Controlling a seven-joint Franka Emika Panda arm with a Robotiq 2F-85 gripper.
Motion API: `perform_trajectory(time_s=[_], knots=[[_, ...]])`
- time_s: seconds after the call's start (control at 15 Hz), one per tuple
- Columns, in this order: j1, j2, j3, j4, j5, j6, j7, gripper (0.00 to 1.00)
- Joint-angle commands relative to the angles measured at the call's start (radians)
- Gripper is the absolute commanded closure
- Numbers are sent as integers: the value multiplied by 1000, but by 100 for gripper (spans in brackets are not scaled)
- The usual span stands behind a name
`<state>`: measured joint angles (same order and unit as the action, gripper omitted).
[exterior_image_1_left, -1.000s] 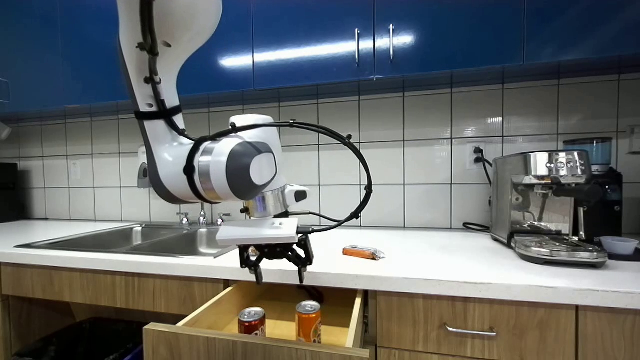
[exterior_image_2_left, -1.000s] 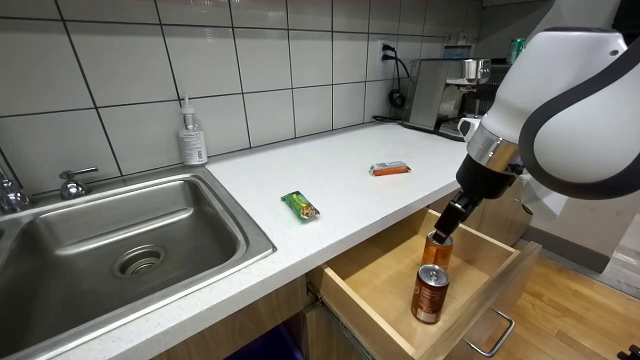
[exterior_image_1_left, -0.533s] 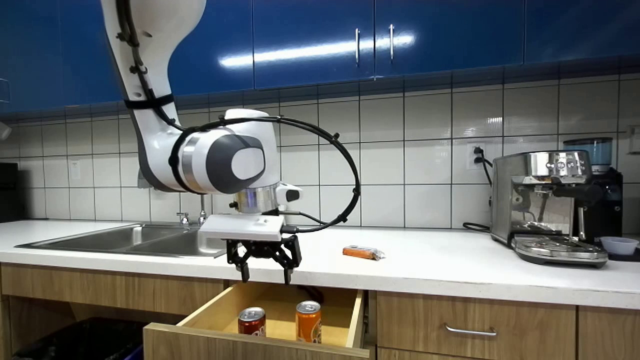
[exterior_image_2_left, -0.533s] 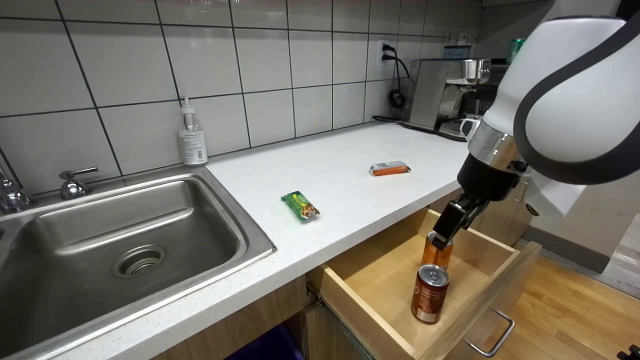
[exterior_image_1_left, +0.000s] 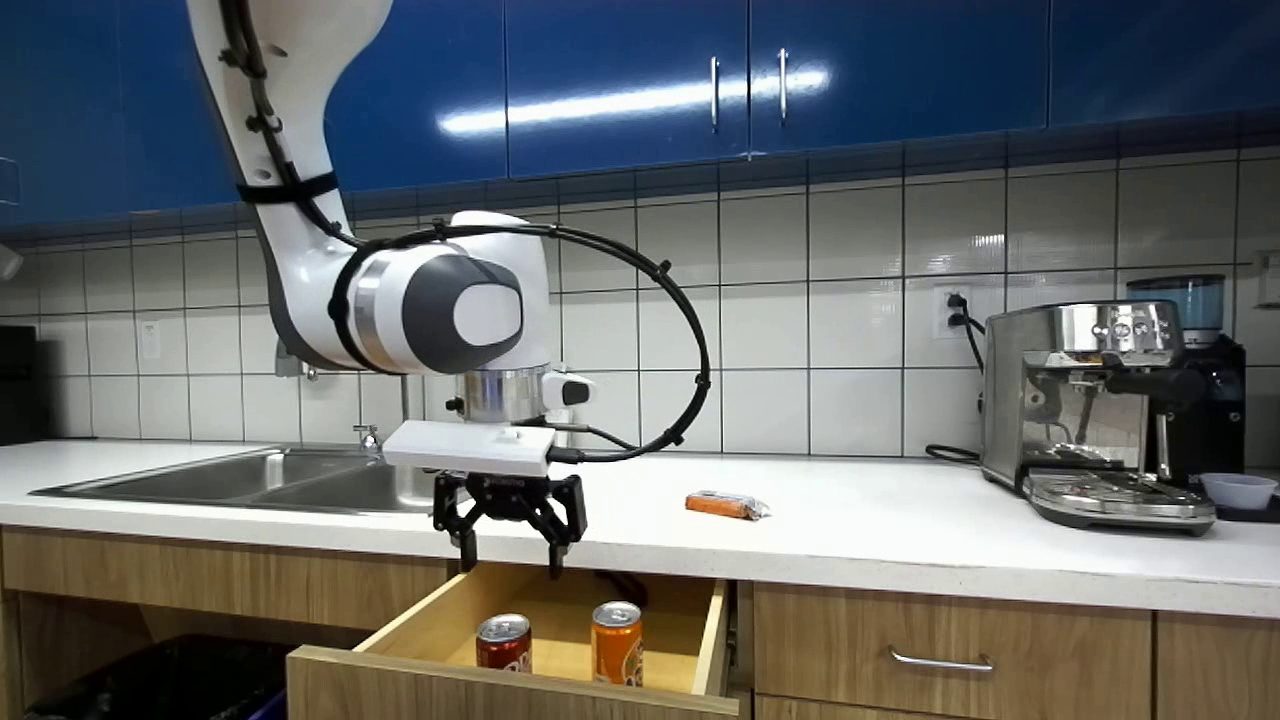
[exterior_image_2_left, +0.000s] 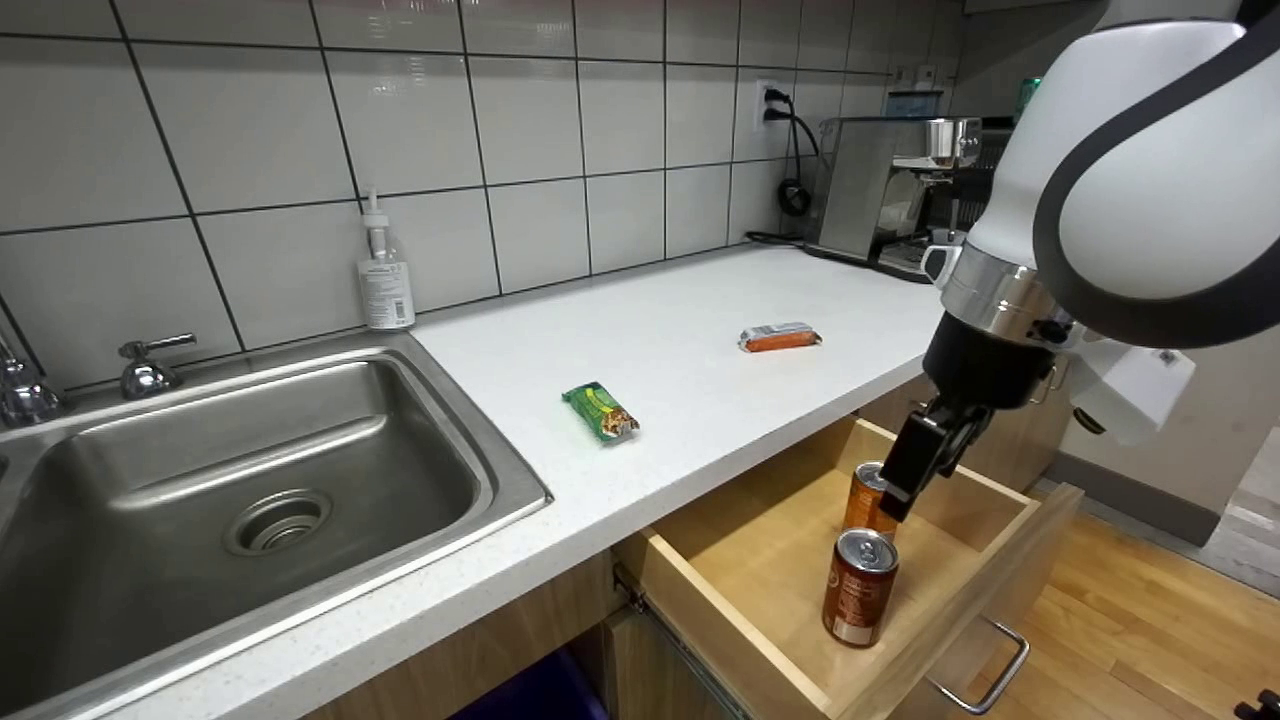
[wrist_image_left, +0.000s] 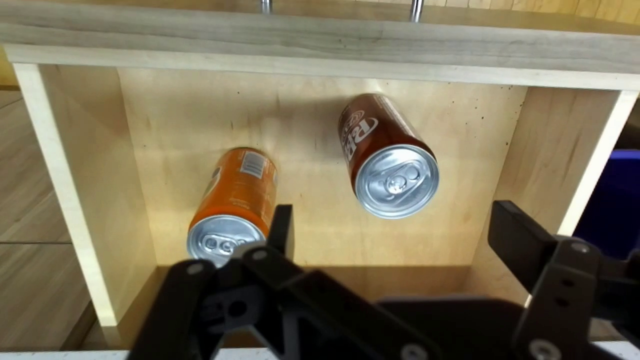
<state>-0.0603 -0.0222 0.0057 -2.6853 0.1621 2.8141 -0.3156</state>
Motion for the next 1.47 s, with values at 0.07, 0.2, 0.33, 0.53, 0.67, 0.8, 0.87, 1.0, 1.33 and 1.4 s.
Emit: perform_trajectory(time_s=[0.07, 0.2, 0.33, 0.53, 0.67, 0.8, 0.87, 1.0, 1.33, 1.4], knots=[[16, -48, -18, -43, -49, -42, 19, 0], [19, -53, -18, -59, -66, -41, 26, 0], [22, -60, -15, -81, -87, -36, 36, 0], [28, -68, -13, -111, -103, -26, 51, 0], [34, -81, -12, -134, -92, -24, 57, 0], [40, -50, -12, -93, -77, -40, 58, 0], [44, -51, -12, -92, -69, -41, 59, 0], [49, -48, -11, -90, -61, -41, 63, 0], [47, -24, -16, -90, -73, -15, 54, 0], [47, -24, -16, -90, -73, -15, 55, 0]])
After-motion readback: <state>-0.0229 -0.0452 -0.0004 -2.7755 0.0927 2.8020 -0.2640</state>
